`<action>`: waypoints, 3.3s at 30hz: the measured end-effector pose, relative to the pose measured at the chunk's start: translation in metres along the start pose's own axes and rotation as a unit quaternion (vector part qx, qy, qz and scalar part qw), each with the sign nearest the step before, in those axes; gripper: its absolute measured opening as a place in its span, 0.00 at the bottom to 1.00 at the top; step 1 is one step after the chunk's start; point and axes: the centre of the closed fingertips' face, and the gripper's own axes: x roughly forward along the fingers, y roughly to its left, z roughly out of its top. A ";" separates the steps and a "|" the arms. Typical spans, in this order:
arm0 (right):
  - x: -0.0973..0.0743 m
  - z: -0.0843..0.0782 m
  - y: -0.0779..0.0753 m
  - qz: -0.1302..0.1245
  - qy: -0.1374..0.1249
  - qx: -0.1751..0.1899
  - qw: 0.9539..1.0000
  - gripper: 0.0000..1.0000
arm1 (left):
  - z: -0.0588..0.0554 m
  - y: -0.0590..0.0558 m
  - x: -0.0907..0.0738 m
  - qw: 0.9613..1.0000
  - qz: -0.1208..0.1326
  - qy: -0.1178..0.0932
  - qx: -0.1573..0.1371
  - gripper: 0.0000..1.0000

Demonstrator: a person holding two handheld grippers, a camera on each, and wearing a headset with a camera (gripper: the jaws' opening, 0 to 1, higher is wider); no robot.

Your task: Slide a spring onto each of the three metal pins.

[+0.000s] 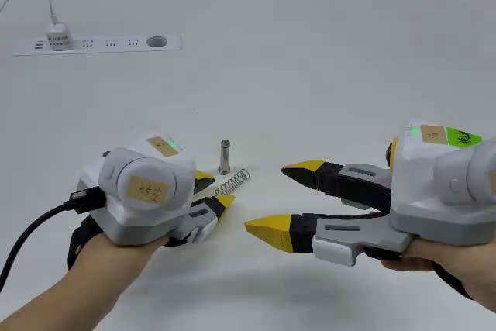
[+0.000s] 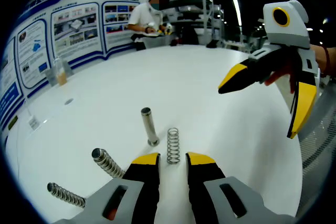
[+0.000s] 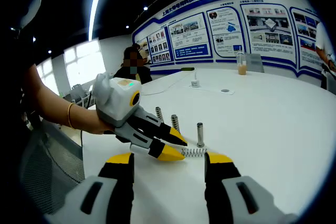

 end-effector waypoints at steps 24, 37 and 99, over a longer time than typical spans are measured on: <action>0.000 -0.005 -0.007 -0.018 -0.003 0.021 1.000 0.51 | -0.004 0.000 0.006 1.000 -0.010 0.010 0.002 0.11; -0.005 0.009 -0.017 -0.042 -0.025 0.048 0.998 0.51 | 0.005 -0.007 -0.007 1.000 -0.020 -0.004 0.015 0.10; 0.037 0.061 0.035 0.063 -0.106 0.282 0.951 0.19 | 0.054 -0.022 -0.122 0.986 0.013 -0.167 0.005 0.10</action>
